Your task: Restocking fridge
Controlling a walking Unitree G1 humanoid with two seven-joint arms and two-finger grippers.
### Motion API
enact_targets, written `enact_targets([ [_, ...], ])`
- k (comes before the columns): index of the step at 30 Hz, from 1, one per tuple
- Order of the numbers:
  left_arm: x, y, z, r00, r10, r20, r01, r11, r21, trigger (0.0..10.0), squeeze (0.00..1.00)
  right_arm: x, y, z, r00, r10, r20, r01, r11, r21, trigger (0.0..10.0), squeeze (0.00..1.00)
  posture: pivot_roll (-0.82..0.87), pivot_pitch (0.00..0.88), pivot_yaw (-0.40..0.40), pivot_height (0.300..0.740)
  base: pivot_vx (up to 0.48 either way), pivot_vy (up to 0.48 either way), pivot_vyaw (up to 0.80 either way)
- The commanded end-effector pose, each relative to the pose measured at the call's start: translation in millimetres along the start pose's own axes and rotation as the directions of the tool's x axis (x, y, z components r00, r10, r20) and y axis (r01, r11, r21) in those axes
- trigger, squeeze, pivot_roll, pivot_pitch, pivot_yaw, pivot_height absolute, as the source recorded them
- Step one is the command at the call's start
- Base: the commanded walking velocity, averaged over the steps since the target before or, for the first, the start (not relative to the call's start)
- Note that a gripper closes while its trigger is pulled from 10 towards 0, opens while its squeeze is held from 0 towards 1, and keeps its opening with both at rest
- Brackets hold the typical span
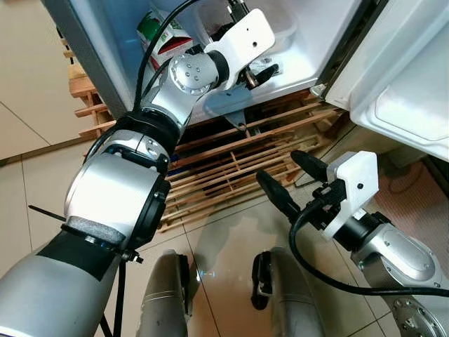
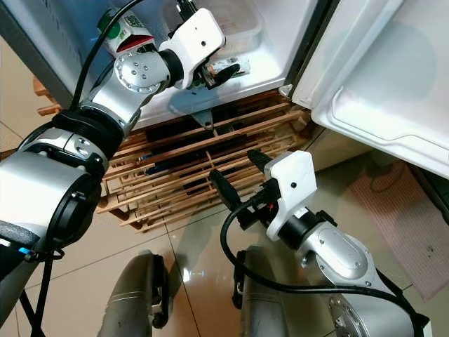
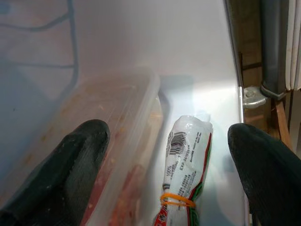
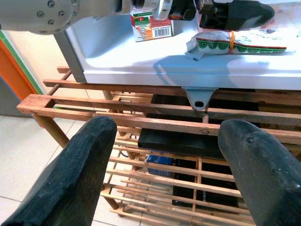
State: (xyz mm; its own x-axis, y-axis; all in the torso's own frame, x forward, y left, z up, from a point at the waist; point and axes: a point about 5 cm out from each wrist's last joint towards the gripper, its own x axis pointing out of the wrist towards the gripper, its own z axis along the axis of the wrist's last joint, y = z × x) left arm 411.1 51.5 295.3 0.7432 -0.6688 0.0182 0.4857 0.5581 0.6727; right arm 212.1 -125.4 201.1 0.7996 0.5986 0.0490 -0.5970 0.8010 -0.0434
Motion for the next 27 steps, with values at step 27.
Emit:
enact_targets([
  [27,-63.6,-69.5,-42.7,0.981,0.16,0.113,-0.077,0.845,-0.53,10.0,0.0,20.9,-28.3,-29.1,0.982,-0.179,0.062,0.179,0.984,0.005,10.0,0.0,0.05,0.065,0.03,0.662,0.0,0.0,0.0],
])
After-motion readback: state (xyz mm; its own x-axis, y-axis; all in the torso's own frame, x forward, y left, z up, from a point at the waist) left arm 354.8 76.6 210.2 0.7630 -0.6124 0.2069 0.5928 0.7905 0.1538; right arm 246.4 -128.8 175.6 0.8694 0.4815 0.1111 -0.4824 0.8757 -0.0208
